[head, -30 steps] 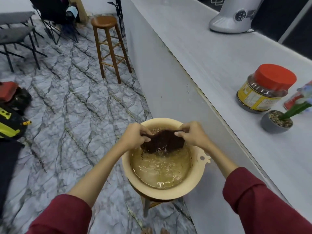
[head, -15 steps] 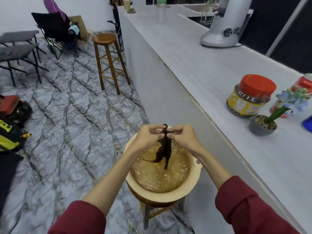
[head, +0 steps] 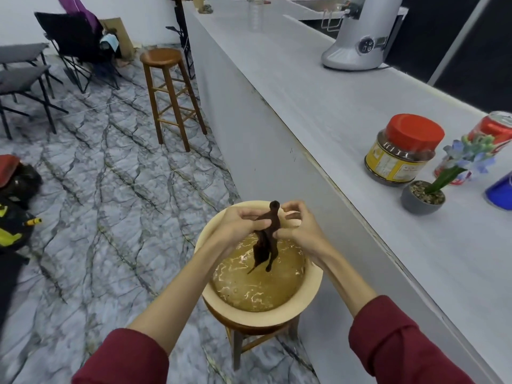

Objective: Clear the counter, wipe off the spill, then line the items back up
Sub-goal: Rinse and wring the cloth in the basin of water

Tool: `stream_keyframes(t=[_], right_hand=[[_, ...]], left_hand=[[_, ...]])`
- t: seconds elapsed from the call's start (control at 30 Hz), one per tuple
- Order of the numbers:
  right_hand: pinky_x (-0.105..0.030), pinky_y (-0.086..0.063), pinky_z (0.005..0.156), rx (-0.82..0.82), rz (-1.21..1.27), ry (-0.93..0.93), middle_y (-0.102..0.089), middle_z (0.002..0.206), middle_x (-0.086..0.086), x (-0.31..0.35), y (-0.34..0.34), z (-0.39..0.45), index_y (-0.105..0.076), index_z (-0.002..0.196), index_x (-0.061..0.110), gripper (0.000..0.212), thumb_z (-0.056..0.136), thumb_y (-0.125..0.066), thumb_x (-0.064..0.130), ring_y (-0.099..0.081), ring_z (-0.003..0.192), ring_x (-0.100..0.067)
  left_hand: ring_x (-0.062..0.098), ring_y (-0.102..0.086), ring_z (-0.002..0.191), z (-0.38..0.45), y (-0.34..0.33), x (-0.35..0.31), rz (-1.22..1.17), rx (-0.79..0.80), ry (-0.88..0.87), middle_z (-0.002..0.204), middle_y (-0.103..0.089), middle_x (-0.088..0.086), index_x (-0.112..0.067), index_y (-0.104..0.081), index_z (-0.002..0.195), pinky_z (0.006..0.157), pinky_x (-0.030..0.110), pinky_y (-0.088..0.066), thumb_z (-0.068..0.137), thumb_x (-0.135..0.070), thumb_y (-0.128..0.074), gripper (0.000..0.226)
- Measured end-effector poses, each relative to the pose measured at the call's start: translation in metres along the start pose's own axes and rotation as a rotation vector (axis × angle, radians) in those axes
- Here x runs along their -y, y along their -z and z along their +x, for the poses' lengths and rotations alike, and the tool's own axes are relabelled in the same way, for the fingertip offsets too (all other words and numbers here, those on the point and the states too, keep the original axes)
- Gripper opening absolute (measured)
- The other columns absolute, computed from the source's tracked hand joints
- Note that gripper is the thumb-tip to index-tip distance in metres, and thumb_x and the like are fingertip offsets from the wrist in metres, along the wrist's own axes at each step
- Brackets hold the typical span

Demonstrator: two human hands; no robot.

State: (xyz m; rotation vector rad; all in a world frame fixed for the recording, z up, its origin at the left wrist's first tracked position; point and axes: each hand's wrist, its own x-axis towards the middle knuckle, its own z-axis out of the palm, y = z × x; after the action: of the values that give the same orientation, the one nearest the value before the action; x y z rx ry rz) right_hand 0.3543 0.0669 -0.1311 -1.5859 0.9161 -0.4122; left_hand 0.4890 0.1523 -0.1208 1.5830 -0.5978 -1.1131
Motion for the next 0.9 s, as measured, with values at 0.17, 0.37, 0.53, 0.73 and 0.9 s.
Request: stream_keyframes(t=[0.17, 0.37, 0.53, 0.73, 0.9], right_hand=[[-0.011, -0.042, 0.083, 0.246, -0.043, -0.006, -0.062, 0.112, 0.013, -0.021, -0.005, -0.002, -0.055, 0.119, 0.026, 0.068, 0.059, -0.086, 0.015, -0.055, 0.106, -0.001], [-0.036, -0.053, 0.082, 0.169, 0.102, -0.065, -0.073, 0.088, -0.007, -0.028, -0.014, 0.005, -0.068, 0.097, 0.006, 0.029, 0.069, -0.077, 0.008, -0.069, 0.082, -0.017], [-0.032, -0.056, 0.080, 0.174, 0.105, -0.113, -0.071, 0.097, -0.007, -0.038, -0.016, 0.004, -0.066, 0.105, 0.014, 0.044, 0.064, -0.080, 0.005, -0.068, 0.088, -0.018], [-0.031, -0.055, 0.067, 0.231, -0.025, -0.188, -0.069, 0.080, -0.014, -0.042, -0.006, 0.006, -0.070, 0.092, 0.000, 0.022, 0.071, -0.073, 0.004, -0.065, 0.070, -0.019], [-0.028, -0.050, 0.052, 0.192, 0.153, -0.219, -0.061, 0.074, -0.013, -0.044, -0.014, 0.009, -0.060, 0.102, -0.003, 0.030, 0.074, -0.068, -0.003, -0.055, 0.054, -0.018]], left_hand=[[0.018, -0.066, 0.088, 0.000, 0.008, -0.011, -0.097, 0.096, -0.063, 0.088, -0.073, 0.005, -0.014, -0.071, 0.090, 0.087, 0.032, -0.049, 0.074, -0.005, -0.071, 0.019], [0.024, -0.058, 0.107, 0.014, 0.002, 0.016, -0.657, 0.138, 0.086, 0.109, -0.065, 0.012, -0.003, -0.060, 0.111, 0.097, 0.039, -0.045, 0.088, -0.028, -0.054, 0.035], [0.016, -0.063, 0.088, 0.023, -0.008, 0.024, -0.880, 0.123, 0.140, 0.088, -0.068, 0.006, -0.004, -0.060, 0.099, 0.086, 0.030, -0.050, 0.095, -0.038, -0.043, 0.038], [0.013, -0.052, 0.071, 0.028, -0.006, 0.041, -0.545, -0.083, -0.002, 0.075, -0.054, -0.001, -0.017, -0.054, 0.087, 0.071, 0.029, -0.047, 0.083, -0.016, -0.066, 0.012], [0.014, -0.055, 0.066, 0.029, -0.006, 0.039, -0.528, -0.070, -0.082, 0.066, -0.056, 0.002, -0.012, -0.053, 0.078, 0.073, 0.025, -0.052, 0.084, -0.013, -0.063, 0.012]])
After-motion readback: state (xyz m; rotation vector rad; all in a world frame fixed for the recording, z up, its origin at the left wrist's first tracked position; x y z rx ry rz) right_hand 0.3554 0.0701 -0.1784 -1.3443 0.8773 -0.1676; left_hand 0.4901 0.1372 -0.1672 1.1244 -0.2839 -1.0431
